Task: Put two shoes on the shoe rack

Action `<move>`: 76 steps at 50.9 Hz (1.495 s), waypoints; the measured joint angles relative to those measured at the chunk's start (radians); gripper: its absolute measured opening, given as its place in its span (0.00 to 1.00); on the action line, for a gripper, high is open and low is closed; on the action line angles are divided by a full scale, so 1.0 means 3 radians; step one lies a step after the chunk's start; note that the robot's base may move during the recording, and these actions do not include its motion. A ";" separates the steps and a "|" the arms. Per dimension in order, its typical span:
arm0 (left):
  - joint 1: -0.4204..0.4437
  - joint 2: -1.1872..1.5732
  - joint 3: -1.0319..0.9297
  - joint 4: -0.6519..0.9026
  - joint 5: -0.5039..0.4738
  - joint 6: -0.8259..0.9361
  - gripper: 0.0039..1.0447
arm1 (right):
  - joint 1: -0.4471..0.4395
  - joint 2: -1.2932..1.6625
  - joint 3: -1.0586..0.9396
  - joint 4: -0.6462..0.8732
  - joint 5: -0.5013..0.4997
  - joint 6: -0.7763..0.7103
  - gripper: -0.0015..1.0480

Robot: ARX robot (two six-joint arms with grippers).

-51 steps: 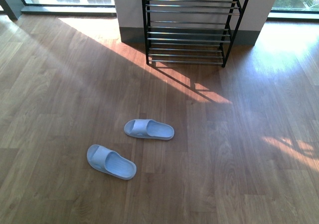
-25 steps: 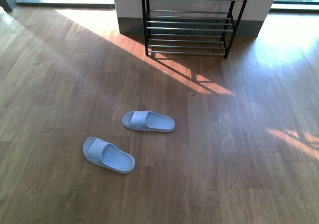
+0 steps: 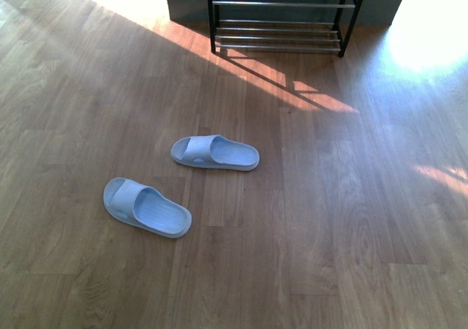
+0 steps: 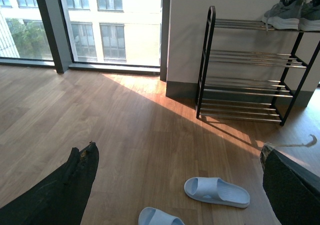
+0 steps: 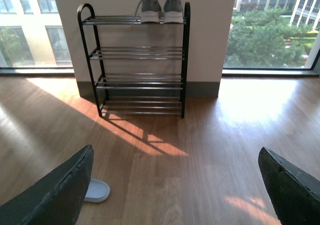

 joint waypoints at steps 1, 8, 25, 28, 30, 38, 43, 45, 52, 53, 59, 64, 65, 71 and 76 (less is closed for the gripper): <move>0.0000 0.0000 0.0000 0.0000 0.0001 0.0000 0.91 | 0.0000 0.0000 0.0000 0.0000 0.0000 0.0000 0.91; 0.0000 0.0000 0.0000 0.0000 0.0000 0.0000 0.91 | 0.0000 0.0000 0.0000 0.0000 0.0000 0.0000 0.91; 0.0000 0.0000 0.0000 0.0000 0.0000 -0.0001 0.91 | 0.0000 0.0000 0.0000 0.0000 0.0000 0.0000 0.91; 0.0000 0.0000 0.0000 0.0000 0.0000 -0.0001 0.91 | 0.0000 0.0000 0.0000 0.0000 -0.0001 0.0000 0.91; 0.0000 0.0000 0.0000 0.0000 0.0000 0.0000 0.91 | 0.0000 0.0000 0.0000 0.0000 0.0000 0.0000 0.91; 0.0000 0.0000 0.0000 0.0000 0.0000 -0.0001 0.91 | 0.0000 0.0000 0.0000 0.0000 0.0000 0.0000 0.91; 0.0000 0.0000 0.0000 0.0000 0.0000 -0.0001 0.91 | 0.0000 0.0000 0.0000 0.0000 -0.0001 0.0000 0.91; 0.0000 0.0000 0.0000 0.0000 0.0000 -0.0001 0.91 | 0.0000 0.0001 0.0000 0.0000 -0.0001 0.0000 0.91; 0.0000 0.0000 0.0000 0.0000 0.0000 -0.0001 0.91 | 0.0000 0.0000 0.0000 0.0000 -0.0001 0.0000 0.91; 0.0000 0.0000 0.0000 0.0000 0.0000 -0.0001 0.91 | 0.0000 0.0000 0.0000 0.0000 -0.0001 0.0000 0.91; 0.0000 0.0000 0.0000 0.0000 0.0000 -0.0001 0.91 | 0.0000 0.0000 0.0000 0.0000 -0.0001 0.0000 0.91; 0.0000 0.0000 0.0000 0.0000 0.0000 -0.0001 0.91 | 0.0000 0.0000 0.0000 0.0000 -0.0001 0.0000 0.91; 0.0000 0.0000 0.0000 0.0000 0.0000 -0.0001 0.91 | 0.0000 0.0000 0.0000 0.0000 0.0000 0.0000 0.91; 0.0000 0.0000 0.0000 0.0000 0.0000 -0.0001 0.91 | 0.0000 0.0000 0.0000 0.0000 -0.0001 0.0000 0.91; 0.0000 0.0000 0.0000 0.0000 0.0000 -0.0001 0.91 | 0.0000 0.0001 0.0000 0.0000 -0.0001 0.0000 0.91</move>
